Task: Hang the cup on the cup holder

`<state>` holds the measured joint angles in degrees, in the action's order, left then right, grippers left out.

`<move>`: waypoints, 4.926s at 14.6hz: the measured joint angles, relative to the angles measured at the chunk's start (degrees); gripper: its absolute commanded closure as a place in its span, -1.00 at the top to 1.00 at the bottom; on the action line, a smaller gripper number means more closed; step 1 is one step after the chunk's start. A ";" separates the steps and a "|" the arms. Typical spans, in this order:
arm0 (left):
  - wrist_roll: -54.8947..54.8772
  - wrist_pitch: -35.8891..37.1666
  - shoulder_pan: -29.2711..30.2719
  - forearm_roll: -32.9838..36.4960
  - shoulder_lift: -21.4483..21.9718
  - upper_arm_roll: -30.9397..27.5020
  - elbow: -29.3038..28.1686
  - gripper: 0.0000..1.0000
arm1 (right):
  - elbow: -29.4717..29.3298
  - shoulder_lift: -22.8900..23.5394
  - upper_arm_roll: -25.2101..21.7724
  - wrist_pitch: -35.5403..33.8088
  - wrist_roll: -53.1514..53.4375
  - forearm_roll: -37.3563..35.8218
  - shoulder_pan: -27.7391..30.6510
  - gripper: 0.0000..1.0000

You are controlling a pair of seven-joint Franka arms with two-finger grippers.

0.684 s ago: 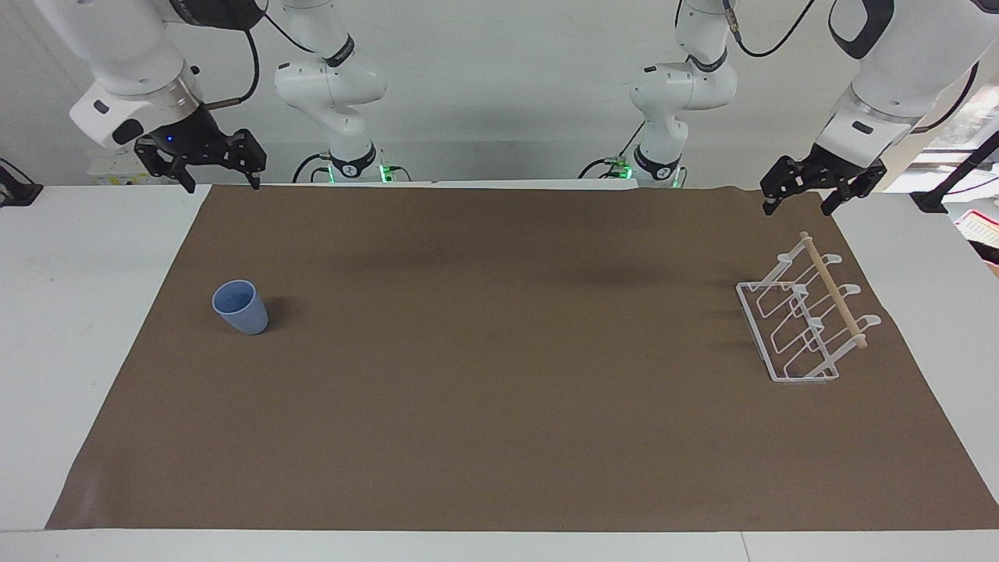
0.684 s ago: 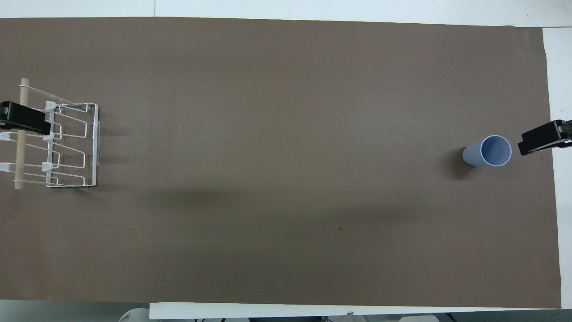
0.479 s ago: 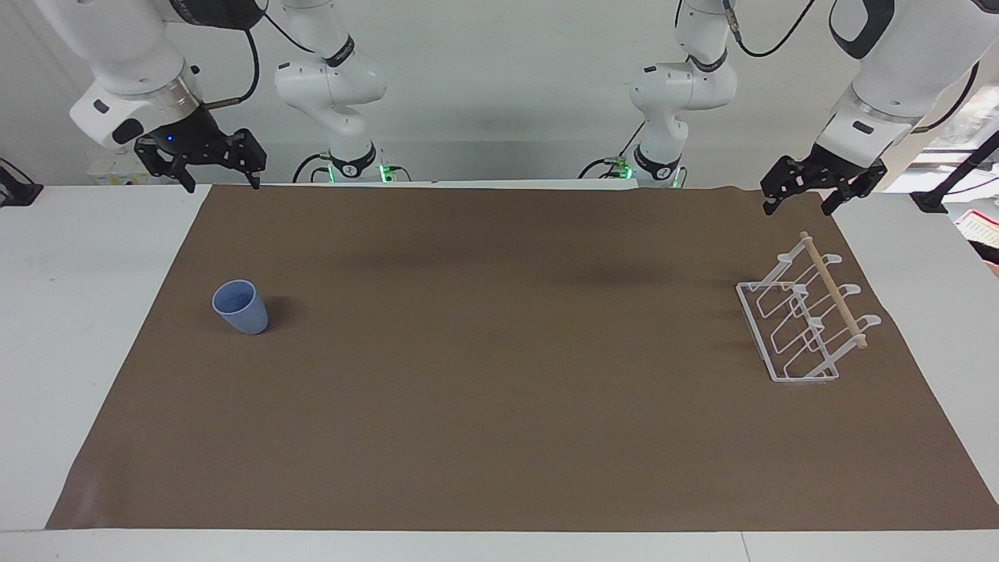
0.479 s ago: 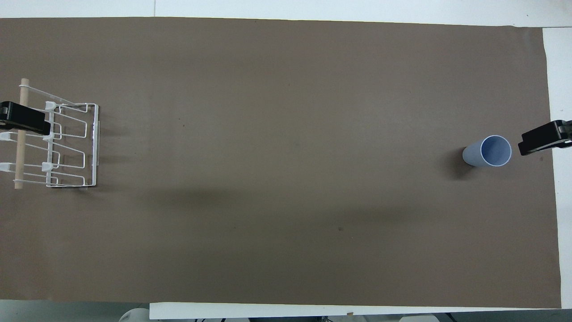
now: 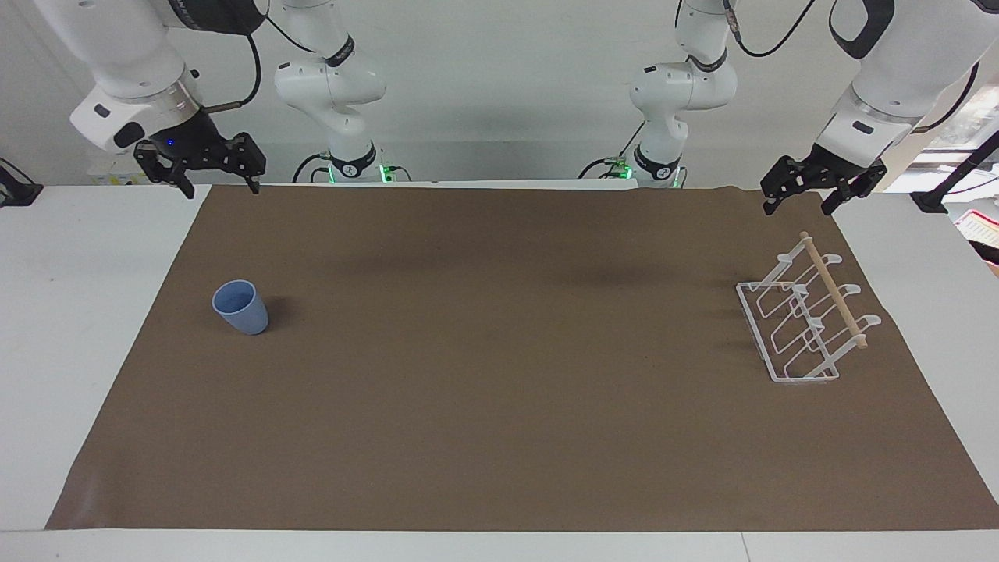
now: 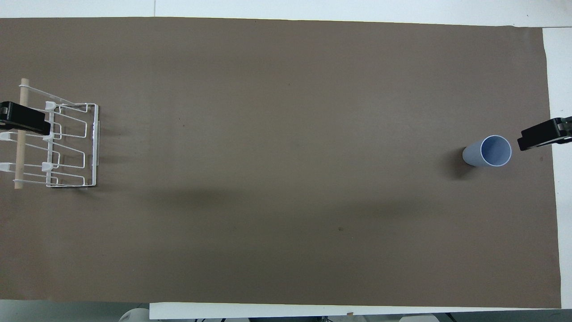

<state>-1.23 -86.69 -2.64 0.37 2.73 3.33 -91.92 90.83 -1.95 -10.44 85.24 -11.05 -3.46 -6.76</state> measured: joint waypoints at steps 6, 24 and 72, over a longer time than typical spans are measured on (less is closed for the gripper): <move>0.00 0.00 0.00 0.00 0.00 0.00 0.00 1.00 | 21.00 0.60 -0.21 25.15 -5.84 0.00 4.31 1.00; 0.05 1.60 0.00 0.00 0.03 0.10 -0.22 1.00 | 29.53 8.02 -0.38 39.36 -18.95 4.54 12.65 0.30; 89.76 -12.82 -8.09 -31.32 6.54 4.35 -18.91 1.00 | 27.88 6.43 4.20 46.62 8.04 92.21 -34.24 -0.96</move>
<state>88.53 -99.50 -10.73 -30.95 9.27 7.68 -110.83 118.71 4.48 -6.24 131.86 -3.01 88.75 -41.00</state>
